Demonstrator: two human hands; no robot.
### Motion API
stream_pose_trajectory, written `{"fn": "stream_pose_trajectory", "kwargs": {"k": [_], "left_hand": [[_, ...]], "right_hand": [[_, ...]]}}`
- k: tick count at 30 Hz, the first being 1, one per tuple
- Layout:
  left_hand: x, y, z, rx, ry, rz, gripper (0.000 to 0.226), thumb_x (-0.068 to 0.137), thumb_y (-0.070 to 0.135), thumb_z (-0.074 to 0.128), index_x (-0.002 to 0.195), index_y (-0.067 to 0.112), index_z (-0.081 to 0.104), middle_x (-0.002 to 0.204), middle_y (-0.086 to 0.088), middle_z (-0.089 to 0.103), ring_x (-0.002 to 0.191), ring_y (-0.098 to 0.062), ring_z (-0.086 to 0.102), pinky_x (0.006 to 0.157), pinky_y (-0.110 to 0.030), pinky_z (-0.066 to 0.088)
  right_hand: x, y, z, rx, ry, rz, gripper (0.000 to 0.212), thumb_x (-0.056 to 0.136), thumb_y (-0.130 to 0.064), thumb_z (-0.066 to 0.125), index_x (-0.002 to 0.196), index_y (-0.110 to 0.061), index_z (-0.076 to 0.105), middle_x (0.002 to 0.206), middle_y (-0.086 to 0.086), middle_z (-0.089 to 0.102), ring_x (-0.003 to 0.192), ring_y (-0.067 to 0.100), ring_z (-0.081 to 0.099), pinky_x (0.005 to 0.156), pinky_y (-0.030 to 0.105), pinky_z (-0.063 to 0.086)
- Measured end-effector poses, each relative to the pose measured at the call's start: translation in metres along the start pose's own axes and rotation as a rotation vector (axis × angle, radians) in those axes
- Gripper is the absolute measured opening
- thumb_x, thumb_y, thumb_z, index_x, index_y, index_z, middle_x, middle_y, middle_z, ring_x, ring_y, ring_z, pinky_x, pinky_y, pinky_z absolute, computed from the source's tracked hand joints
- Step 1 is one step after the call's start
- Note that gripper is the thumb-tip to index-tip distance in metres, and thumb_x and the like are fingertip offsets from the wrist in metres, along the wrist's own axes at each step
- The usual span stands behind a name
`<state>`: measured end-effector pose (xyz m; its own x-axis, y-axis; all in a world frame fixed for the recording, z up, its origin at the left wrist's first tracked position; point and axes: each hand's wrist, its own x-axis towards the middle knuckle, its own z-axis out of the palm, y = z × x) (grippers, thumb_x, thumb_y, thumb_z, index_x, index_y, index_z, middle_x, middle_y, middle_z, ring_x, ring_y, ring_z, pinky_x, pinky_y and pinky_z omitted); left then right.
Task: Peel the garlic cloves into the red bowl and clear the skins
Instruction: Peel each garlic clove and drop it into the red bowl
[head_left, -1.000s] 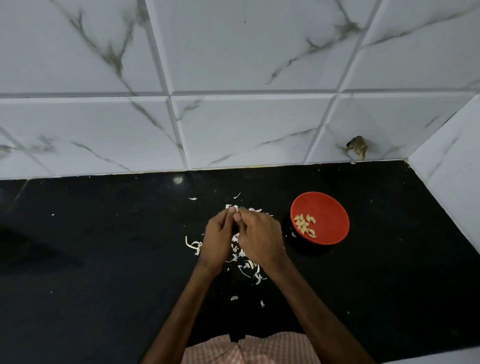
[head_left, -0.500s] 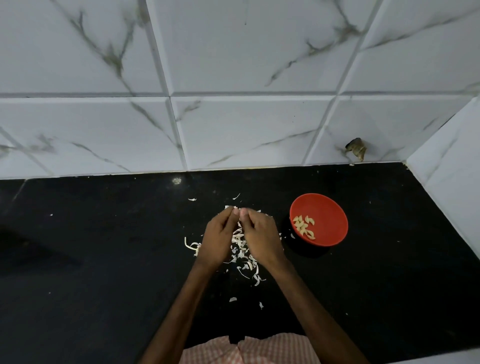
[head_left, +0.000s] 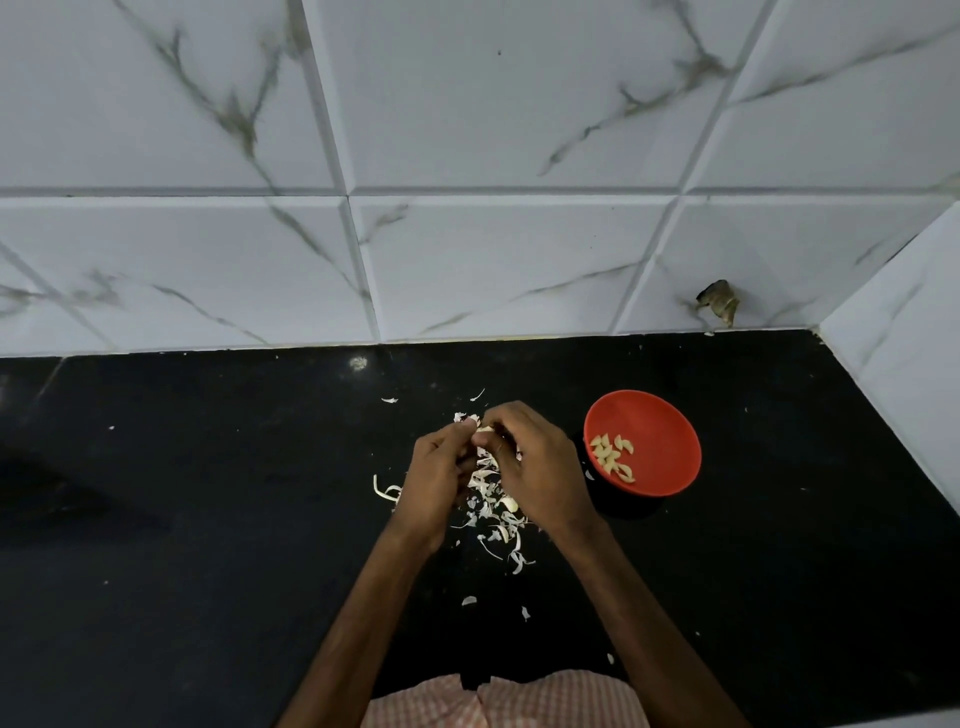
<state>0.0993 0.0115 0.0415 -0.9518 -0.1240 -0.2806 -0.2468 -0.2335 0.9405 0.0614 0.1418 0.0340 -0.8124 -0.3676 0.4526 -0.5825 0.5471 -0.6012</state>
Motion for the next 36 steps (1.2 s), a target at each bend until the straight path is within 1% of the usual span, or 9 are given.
{"fn": "stream_pose_trajectory", "kwargs": {"k": [4,9,11,14,18,20,25,31,36], "left_hand": [[0.000,-0.005,0.004,0.024,-0.049,0.026,0.048,0.107,0.033,0.043,0.062,0.030,0.060,0.053,0.011,0.034,0.047,-0.004,0.026,0.042,-0.017,0.024],[0.002,-0.011,-0.001,0.254,-0.087,0.291,0.034,0.109,0.021,0.040,0.084,0.009,0.060,0.068,0.010,0.058,0.064,-0.004,0.053,0.062,-0.024,0.045],[0.007,-0.012,-0.011,0.594,-0.064,0.352,0.030,0.108,0.030,0.044,0.085,0.017,0.056,0.068,0.008,0.057,0.064,-0.010,0.052,0.063,-0.037,0.045],[0.013,-0.012,-0.022,0.955,-0.053,0.459,0.019,0.106,0.035,0.043,0.091,0.026,0.051,0.074,0.010,0.058,0.071,-0.009,0.056,0.064,-0.034,0.043],[0.013,-0.013,-0.027,0.656,-0.056,0.432,0.023,0.104,0.039,0.044,0.090,0.026,0.058,0.079,0.006,0.061,0.072,-0.013,0.058,0.069,-0.041,0.048],[0.013,-0.014,-0.028,0.529,-0.036,0.426,0.028,0.105,0.036,0.045,0.090,0.020,0.061,0.077,0.001,0.062,0.074,-0.023,0.060,0.071,-0.044,0.050],[0.015,-0.019,-0.022,0.311,0.058,0.370,0.016,0.102,0.013,0.057,0.097,0.012,0.073,0.090,-0.001,0.074,0.081,-0.009,0.069,0.073,-0.021,0.052],[0.022,-0.034,-0.023,0.290,0.096,0.223,0.021,0.094,-0.003,0.057,0.092,0.013,0.071,0.077,0.002,0.070,0.057,-0.007,0.053,0.053,-0.021,0.041],[0.025,-0.044,-0.014,0.044,0.009,-0.058,0.009,0.096,0.006,0.058,0.097,0.012,0.065,0.070,0.002,0.059,0.049,-0.008,0.042,0.039,-0.018,0.025]], "right_hand": [[-0.001,-0.005,0.004,-0.244,0.071,-0.108,0.026,0.097,-0.018,0.044,0.091,-0.007,0.067,0.081,0.000,0.068,0.070,0.017,0.066,0.046,0.036,0.053],[-0.002,-0.015,0.009,-0.205,0.001,0.225,0.030,0.103,-0.026,0.044,0.080,-0.017,0.060,0.070,-0.001,0.066,0.065,0.022,0.062,0.055,0.033,0.041],[-0.002,-0.016,0.011,-0.035,-0.128,0.431,0.038,0.106,-0.026,0.043,0.070,-0.021,0.053,0.063,-0.005,0.058,0.064,0.019,0.055,0.061,0.035,0.040],[-0.001,-0.015,0.010,0.435,-0.292,0.750,0.047,0.109,-0.029,0.040,0.066,-0.017,0.055,0.058,-0.006,0.047,0.052,0.009,0.042,0.053,0.026,0.037],[0.002,-0.017,0.006,0.825,-0.299,0.840,0.053,0.108,-0.041,0.041,0.064,-0.014,0.056,0.049,-0.008,0.044,0.040,0.003,0.031,0.039,0.015,0.023],[0.001,-0.013,0.002,0.797,-0.325,0.801,0.049,0.107,-0.040,0.044,0.072,-0.012,0.064,0.052,-0.007,0.049,0.044,0.003,0.036,0.041,0.015,0.025],[-0.005,0.000,-0.004,0.799,-0.187,0.814,0.014,0.100,-0.009,0.060,0.100,-0.009,0.074,0.079,-0.003,0.071,0.068,0.005,0.060,0.056,0.021,0.048],[-0.007,0.007,0.002,0.731,-0.052,0.727,0.018,0.087,0.012,0.067,0.099,0.000,0.071,0.095,0.004,0.074,0.087,0.009,0.071,0.074,0.026,0.059],[-0.014,0.020,0.003,0.491,-0.039,0.614,0.022,0.080,0.006,0.077,0.094,-0.011,0.071,0.092,-0.003,0.075,0.087,0.006,0.071,0.081,0.026,0.058]]}}
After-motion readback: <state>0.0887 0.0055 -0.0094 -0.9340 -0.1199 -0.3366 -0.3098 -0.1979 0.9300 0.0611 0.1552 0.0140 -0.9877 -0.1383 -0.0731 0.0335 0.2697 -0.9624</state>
